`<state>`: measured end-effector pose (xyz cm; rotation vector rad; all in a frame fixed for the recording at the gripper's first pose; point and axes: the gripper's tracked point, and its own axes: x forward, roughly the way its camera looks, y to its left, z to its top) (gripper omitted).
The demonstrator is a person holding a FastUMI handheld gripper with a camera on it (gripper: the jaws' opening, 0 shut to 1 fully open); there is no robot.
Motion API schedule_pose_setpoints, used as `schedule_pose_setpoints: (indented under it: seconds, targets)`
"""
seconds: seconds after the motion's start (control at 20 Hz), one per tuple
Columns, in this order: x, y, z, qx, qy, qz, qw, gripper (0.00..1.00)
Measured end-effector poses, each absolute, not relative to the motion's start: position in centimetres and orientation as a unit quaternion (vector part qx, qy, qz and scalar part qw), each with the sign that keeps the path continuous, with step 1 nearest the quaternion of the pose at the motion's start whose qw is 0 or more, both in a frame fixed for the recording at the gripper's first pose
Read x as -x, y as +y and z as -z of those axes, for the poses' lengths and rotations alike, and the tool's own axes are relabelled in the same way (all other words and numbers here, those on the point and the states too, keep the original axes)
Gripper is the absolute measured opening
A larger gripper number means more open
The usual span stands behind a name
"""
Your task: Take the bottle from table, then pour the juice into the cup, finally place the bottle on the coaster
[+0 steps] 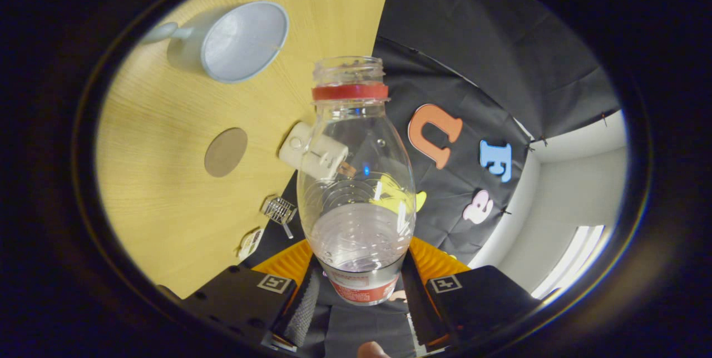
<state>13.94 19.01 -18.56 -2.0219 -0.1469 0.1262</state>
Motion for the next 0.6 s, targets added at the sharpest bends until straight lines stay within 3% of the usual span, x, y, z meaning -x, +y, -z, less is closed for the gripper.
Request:
schedule_pose_setpoints:
  seconds: [0.6]
  targets:
    - [-14.15, 19.15, 18.46, 0.848, -0.067, -0.051, 0.524, 0.75]
